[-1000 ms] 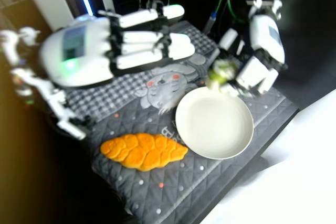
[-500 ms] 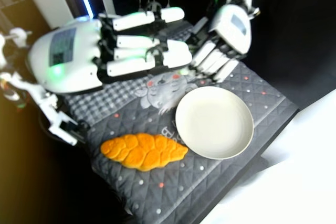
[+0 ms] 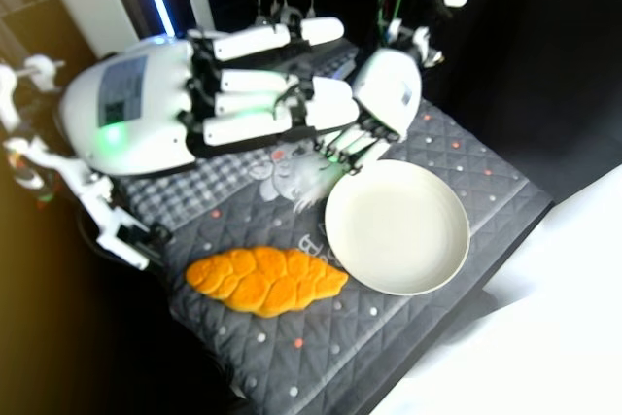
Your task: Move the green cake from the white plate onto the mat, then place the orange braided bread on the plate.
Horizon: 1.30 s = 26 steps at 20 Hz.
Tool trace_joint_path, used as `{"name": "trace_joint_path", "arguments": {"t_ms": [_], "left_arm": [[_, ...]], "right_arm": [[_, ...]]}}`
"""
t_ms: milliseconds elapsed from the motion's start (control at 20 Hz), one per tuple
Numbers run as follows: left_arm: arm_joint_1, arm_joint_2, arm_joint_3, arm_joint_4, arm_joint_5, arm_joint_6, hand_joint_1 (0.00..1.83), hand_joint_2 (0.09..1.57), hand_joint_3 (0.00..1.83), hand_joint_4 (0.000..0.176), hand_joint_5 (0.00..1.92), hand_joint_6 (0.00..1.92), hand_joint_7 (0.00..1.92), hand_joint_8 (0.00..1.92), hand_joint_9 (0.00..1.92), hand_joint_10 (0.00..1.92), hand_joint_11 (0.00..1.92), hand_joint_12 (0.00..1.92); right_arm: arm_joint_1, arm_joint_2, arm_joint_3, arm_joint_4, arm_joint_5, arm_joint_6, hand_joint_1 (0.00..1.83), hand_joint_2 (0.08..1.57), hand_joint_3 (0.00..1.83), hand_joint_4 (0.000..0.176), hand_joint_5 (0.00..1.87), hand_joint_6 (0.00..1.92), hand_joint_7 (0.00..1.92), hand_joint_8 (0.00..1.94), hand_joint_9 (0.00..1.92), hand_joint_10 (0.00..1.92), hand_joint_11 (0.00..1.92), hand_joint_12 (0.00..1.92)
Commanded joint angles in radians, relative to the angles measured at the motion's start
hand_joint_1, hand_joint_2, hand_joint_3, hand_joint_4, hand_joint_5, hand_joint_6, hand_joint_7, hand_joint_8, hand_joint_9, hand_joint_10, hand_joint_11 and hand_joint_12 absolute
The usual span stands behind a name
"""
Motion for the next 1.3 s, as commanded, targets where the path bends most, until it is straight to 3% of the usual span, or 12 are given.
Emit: {"name": "trace_joint_path", "arguments": {"t_ms": [0,350,400,450,550,600,650,750,950,1050,1100,1250], "left_arm": [[0.000,0.002,-0.008,-0.061,-0.070,0.000,1.23,1.08,0.00,0.037,1.01,0.94,1.14,0.71,1.14,0.18,0.59,1.48],[0.015,-0.010,-0.019,-0.017,-0.059,0.001,1.24,1.05,0.00,0.043,1.07,0.85,1.21,0.56,1.16,0.11,0.61,1.22],[0.015,-0.009,-0.021,-0.012,-0.057,0.001,1.08,1.07,0.00,0.148,1.04,0.87,1.15,0.23,1.11,0.05,0.56,1.18],[0.015,-0.009,-0.022,-0.007,-0.056,0.001,0.98,0.98,0.00,0.078,0.91,0.36,1.09,0.09,1.04,0.01,0.47,1.19],[0.012,-0.005,-0.025,-0.006,-0.057,0.001,0.93,0.92,0.00,0.073,0.85,0.12,0.98,0.02,0.93,0.00,0.38,1.19],[0.007,0.000,-0.028,-0.006,-0.058,0.005,0.85,0.77,0.00,0.166,0.47,0.00,0.32,0.00,0.46,0.00,0.04,1.10],[0.002,0.005,-0.030,-0.011,-0.057,0.013,0.84,0.74,0.00,0.174,0.39,0.00,0.20,0.00,0.32,0.00,0.01,1.02],[-0.006,0.017,-0.034,-0.028,-0.058,0.030,0.79,0.73,0.00,0.176,0.24,0.00,0.07,0.01,0.13,0.01,0.00,0.81],[-0.012,0.057,-0.040,-0.139,-0.094,0.090,0.81,0.67,0.00,0.164,0.07,0.01,0.00,0.00,0.02,0.01,0.00,0.39],[-0.011,0.088,-0.041,-0.227,-0.115,0.137,0.90,0.67,0.00,0.129,0.08,0.01,0.02,0.00,0.00,0.00,0.00,0.04],[-0.009,0.103,-0.042,-0.271,-0.126,0.162,0.91,0.68,0.00,0.159,0.09,0.01,0.05,0.01,0.05,0.02,0.07,0.06],[0.005,0.143,-0.048,-0.385,-0.146,0.246,1.00,0.70,0.01,0.130,0.06,0.00,0.02,0.00,0.03,0.00,0.03,0.06]], "right_arm": [[0.009,0.012,0.004,0.051,0.109,0.001,0.00,0.94,0.68,0.168,0.07,0.00,0.35,0.00,0.27,0.00,0.00,0.00],[0.009,0.011,0.003,0.050,0.108,0.001,0.00,0.79,0.88,0.165,0.02,0.00,0.31,0.00,0.24,0.00,0.00,0.00],[0.009,0.010,0.003,0.050,0.108,0.001,0.00,0.79,0.88,0.163,0.02,0.00,0.30,0.00,0.23,0.00,0.00,0.00],[0.009,0.010,0.003,0.050,0.108,0.001,0.00,0.79,0.87,0.164,0.03,0.00,0.30,0.00,0.23,0.00,0.00,0.00],[0.009,0.010,0.003,0.050,0.108,0.001,0.00,0.80,0.84,0.169,0.03,0.00,0.30,0.00,0.23,0.00,0.00,0.00],[0.009,0.011,0.004,0.050,0.107,0.001,0.00,0.83,0.81,0.164,0.04,0.00,0.29,0.00,0.22,0.00,0.00,0.00],[0.009,0.011,0.004,0.050,0.106,0.001,0.00,0.84,0.81,0.162,0.05,0.00,0.29,0.00,0.22,0.00,0.00,0.00],[0.009,0.012,0.004,0.050,0.103,0.001,0.00,0.89,0.80,0.144,0.05,0.00,0.28,0.00,0.22,0.00,0.00,0.00],[0.009,-0.001,0.010,0.050,0.084,0.001,0.00,0.75,1.05,0.166,0.00,0.00,0.27,0.00,0.23,0.00,0.00,0.00],[0.009,-0.011,0.019,0.050,0.072,0.001,0.00,0.80,0.97,0.123,0.00,0.00,0.24,0.00,0.22,0.00,0.00,0.00],[0.009,-0.013,0.024,0.050,0.067,0.001,0.00,0.82,0.93,0.138,0.00,0.00,0.22,0.00,0.22,0.00,0.00,0.00],[0.009,-0.018,0.038,0.063,0.065,0.001,0.00,0.81,0.92,0.176,0.00,0.00,0.22,0.00,0.22,0.00,0.00,0.00]]}}
